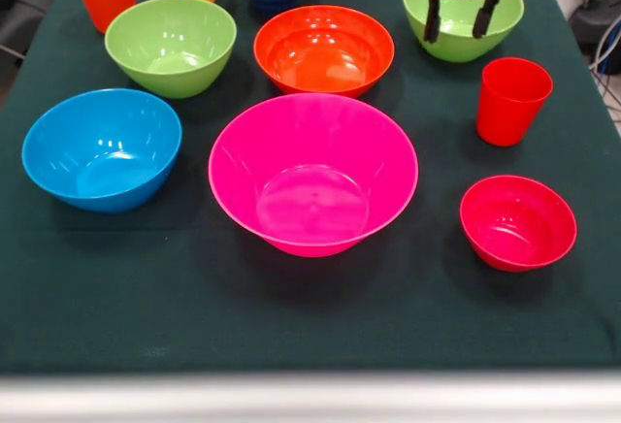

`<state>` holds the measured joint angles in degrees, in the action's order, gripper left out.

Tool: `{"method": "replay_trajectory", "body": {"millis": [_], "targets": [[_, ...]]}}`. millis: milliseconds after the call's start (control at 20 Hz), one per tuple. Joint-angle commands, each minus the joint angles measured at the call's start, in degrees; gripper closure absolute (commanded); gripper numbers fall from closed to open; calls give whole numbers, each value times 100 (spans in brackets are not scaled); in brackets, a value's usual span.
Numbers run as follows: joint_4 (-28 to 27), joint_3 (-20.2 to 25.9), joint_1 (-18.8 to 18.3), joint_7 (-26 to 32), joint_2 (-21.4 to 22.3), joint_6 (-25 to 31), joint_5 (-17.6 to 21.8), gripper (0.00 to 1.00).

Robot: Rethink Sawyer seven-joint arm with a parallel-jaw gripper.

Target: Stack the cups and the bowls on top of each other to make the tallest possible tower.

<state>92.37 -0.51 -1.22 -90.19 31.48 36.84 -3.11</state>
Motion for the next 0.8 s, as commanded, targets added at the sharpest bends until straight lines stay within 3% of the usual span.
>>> {"method": "replay_trajectory", "body": {"millis": [50, 800], "targets": [[53, 566, 125, -928, -114, -172, -223, 0], [49, 597, 185, -924, 193, -142, -449, 0]]}}
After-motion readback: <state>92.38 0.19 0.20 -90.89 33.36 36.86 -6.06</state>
